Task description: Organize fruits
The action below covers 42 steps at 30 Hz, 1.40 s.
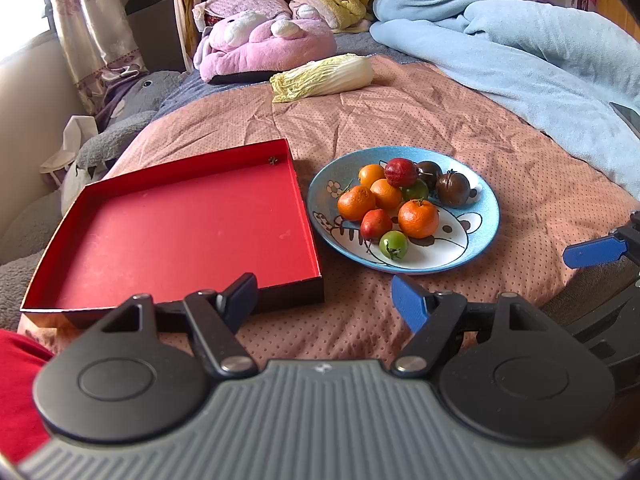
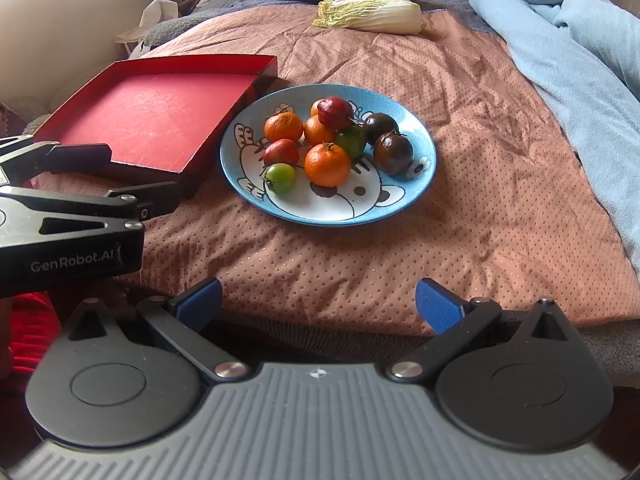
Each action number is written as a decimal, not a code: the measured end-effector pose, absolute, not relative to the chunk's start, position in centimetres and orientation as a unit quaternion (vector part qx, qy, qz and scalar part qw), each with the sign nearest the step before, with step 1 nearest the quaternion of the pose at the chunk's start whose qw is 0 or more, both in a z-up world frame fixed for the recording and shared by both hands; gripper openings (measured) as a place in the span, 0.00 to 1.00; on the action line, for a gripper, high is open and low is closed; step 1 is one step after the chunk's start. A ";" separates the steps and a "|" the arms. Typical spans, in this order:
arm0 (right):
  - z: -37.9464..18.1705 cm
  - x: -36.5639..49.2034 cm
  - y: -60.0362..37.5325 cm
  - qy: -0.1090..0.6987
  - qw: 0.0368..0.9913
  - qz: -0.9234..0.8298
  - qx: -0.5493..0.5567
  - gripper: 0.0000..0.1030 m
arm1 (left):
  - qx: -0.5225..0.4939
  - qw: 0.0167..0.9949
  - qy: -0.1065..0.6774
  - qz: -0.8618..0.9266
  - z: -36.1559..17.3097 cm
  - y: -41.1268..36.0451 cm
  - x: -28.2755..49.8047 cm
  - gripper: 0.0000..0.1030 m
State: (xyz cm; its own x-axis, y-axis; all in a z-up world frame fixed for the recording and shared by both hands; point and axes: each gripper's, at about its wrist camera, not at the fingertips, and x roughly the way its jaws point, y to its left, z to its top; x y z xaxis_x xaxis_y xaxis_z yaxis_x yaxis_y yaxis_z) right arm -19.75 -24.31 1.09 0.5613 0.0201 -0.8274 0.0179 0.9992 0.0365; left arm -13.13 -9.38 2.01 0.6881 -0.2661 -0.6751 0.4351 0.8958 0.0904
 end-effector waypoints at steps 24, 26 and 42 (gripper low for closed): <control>0.8 -19.9 -24.3 0.470 0.882 0.005 0.024 1.00 | 0.123 0.911 0.345 -0.191 2.0 -9.5 -13.1 0.73; 0.8 -19.9 -24.3 0.470 0.882 0.005 0.024 1.00 | 0.123 0.911 0.345 -0.191 2.0 -9.5 -13.2 0.73; 0.6 -19.9 -24.2 0.471 0.882 0.005 0.025 1.00 | 0.123 0.911 0.344 -0.191 2.0 -9.5 -13.2 0.73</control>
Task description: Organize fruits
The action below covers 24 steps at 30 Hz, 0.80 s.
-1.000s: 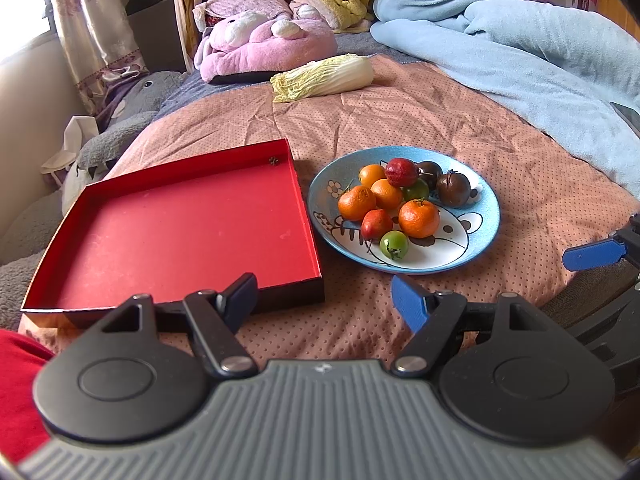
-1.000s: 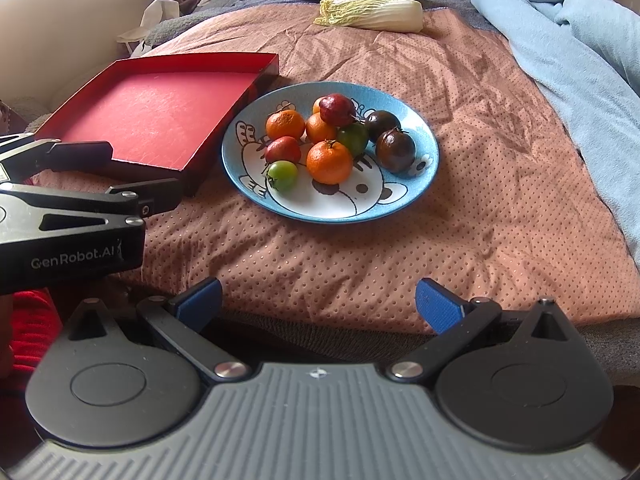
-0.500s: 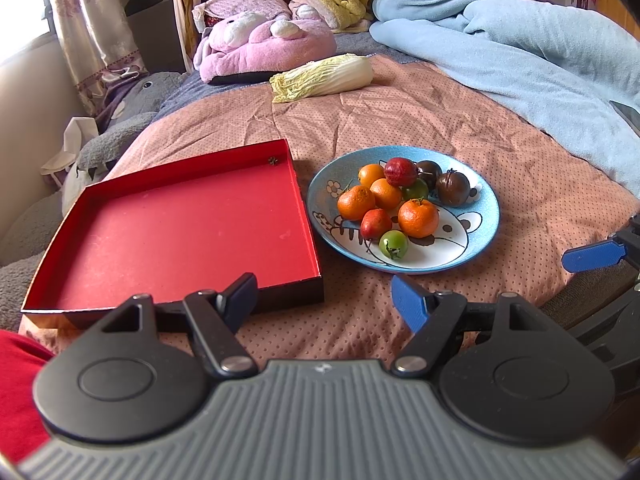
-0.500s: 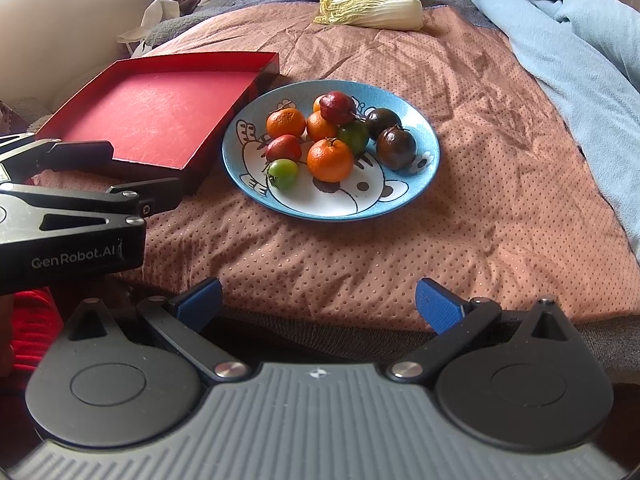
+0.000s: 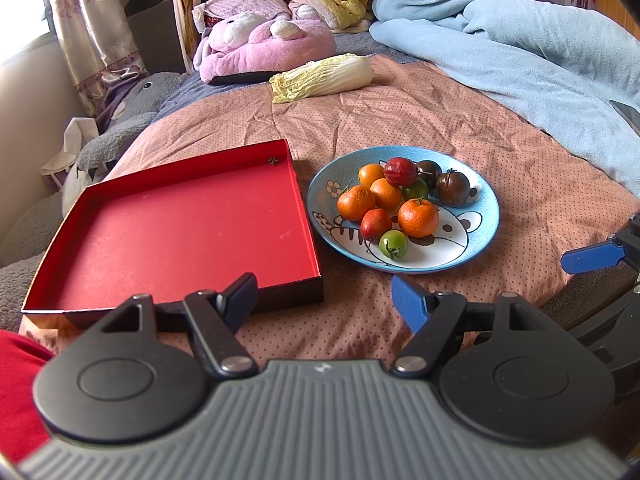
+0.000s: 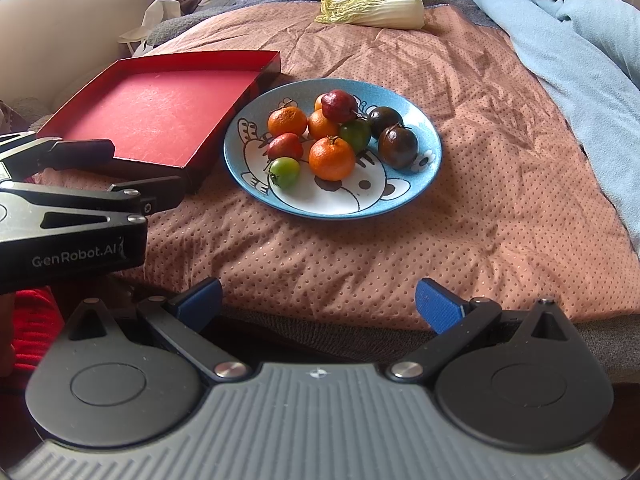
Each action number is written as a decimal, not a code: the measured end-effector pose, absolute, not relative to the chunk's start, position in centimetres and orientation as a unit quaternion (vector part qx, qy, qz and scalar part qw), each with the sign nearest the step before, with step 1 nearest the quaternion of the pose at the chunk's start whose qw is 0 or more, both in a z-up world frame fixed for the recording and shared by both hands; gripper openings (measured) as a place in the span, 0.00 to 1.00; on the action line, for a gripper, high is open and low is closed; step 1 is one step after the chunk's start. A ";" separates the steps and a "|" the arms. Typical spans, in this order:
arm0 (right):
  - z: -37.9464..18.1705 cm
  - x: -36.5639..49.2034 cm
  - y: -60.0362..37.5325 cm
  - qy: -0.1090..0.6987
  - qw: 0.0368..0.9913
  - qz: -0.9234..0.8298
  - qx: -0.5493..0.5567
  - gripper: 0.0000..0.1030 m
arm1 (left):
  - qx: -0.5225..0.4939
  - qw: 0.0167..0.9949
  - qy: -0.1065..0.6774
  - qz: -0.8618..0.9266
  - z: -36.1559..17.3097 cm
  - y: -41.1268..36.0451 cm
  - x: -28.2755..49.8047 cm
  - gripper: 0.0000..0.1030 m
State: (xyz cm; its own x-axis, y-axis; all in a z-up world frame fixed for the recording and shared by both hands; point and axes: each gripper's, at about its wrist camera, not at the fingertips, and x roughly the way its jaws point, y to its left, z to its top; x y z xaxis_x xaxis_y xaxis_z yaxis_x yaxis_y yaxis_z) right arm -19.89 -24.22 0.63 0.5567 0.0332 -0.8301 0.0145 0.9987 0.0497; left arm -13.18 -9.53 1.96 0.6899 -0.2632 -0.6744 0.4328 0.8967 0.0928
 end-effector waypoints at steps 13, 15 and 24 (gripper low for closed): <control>0.6 -19.8 -24.3 0.470 0.882 0.006 0.025 1.00 | 0.124 0.911 0.344 -0.191 2.0 -9.6 -13.2 0.73; 0.6 -19.8 -24.3 0.470 0.882 0.006 0.025 1.00 | 0.124 0.911 0.343 -0.194 1.9 -9.6 -13.2 0.73; 0.6 -19.7 -24.1 0.469 0.883 0.006 0.028 1.00 | 0.119 0.913 0.332 -0.205 2.2 -9.3 -13.6 0.73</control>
